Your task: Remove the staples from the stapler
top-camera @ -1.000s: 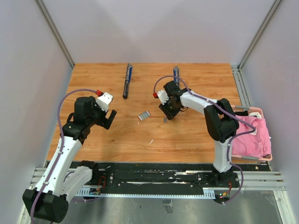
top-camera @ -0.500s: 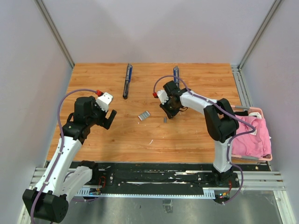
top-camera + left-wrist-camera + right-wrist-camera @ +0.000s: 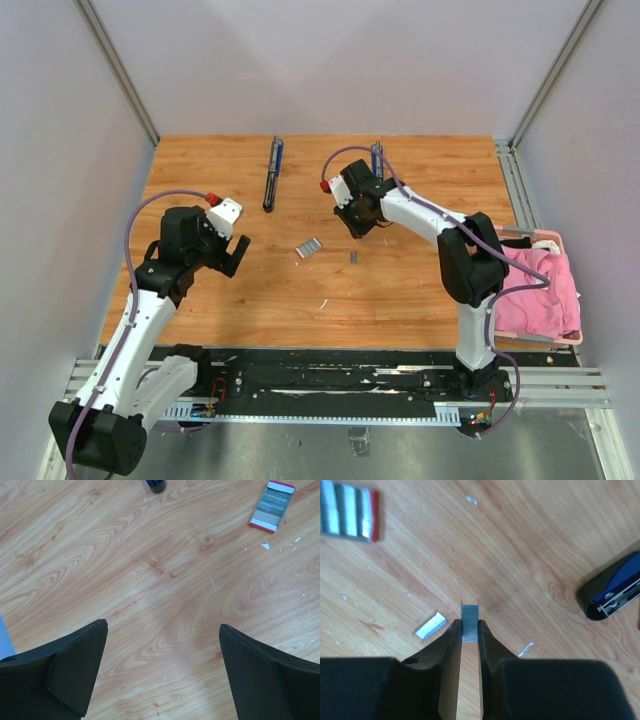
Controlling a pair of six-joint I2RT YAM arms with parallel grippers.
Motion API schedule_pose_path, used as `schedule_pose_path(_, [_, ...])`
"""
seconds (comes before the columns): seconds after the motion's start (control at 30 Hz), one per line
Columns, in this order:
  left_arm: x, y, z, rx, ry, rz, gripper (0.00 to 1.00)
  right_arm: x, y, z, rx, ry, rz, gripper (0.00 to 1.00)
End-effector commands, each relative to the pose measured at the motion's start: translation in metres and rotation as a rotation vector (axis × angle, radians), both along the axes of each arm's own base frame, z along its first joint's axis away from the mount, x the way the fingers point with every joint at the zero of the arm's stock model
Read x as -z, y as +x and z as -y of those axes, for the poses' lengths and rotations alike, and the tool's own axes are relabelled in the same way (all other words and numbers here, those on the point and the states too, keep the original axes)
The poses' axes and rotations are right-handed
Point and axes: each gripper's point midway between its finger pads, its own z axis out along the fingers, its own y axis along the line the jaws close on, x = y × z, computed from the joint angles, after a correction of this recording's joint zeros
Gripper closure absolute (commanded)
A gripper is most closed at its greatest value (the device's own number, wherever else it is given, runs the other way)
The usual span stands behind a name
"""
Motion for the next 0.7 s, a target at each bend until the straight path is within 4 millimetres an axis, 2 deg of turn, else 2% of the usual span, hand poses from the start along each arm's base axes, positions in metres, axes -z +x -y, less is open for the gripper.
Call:
schedule_pose_path(0.0, [0.000,0.004,-0.003,-0.007,0.010,0.014,0.02,-0.031,-0.001,-0.030,0.029,0.036,0.050,0.87])
schedule_pose_path(0.03, [0.000,0.004,-0.003,-0.008,0.011,0.014,0.02,-0.021,-0.002,-0.036,0.031,0.026,0.030,0.87])
schedule_pose_path(0.17, [0.002,0.005,-0.004,-0.014,0.017,0.008,0.02,-0.026,-0.004,-0.065,0.030,0.052,0.039,0.87])
schedule_pose_path(0.3, [0.003,0.006,-0.004,-0.016,0.018,0.006,0.02,-0.026,-0.006,-0.085,0.027,0.064,0.041,0.87])
schedule_pose_path(0.53, [0.002,0.005,-0.004,-0.015,0.017,0.010,0.02,-0.019,-0.015,-0.106,0.025,0.065,0.034,0.87])
schedule_pose_path(0.67, [0.001,0.005,-0.004,-0.014,0.016,0.012,0.02,-0.015,-0.016,-0.110,0.045,0.059,0.034,0.87])
